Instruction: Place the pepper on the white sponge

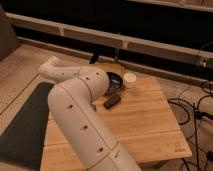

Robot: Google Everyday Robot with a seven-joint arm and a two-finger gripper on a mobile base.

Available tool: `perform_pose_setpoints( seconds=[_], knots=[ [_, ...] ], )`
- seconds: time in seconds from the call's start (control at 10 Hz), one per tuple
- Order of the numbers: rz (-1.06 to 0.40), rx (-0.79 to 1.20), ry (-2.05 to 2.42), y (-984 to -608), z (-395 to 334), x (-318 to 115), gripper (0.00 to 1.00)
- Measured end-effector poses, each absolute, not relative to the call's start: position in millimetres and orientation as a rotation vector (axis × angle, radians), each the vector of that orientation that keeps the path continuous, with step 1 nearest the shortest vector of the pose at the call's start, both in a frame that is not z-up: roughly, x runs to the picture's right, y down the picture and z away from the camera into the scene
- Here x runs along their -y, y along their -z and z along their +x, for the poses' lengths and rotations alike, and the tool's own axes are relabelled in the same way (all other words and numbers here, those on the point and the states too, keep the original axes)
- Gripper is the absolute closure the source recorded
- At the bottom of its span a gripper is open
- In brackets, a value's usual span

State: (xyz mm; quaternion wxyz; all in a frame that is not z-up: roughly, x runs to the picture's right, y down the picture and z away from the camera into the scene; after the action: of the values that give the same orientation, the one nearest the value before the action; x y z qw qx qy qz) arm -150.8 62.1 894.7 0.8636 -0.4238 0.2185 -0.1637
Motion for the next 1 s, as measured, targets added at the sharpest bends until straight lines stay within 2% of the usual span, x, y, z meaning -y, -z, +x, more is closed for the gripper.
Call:
perform_pose_setpoints(
  seconds=[0.3,0.5,0.8,1.0],
  knots=[
    [-0.804,-0.486,0.288,-881.8,-157.1,-59.3,1.0],
    [-0.776,-0.482,0.252,-870.5,-156.2,-73.4,1.0],
    [-0.755,-0.457,0.163,-859.6,-131.7,-100.2,1.0],
    [-0.715,-0.442,0.115,-862.4,-106.4,-98.9,1.0]
  ],
)
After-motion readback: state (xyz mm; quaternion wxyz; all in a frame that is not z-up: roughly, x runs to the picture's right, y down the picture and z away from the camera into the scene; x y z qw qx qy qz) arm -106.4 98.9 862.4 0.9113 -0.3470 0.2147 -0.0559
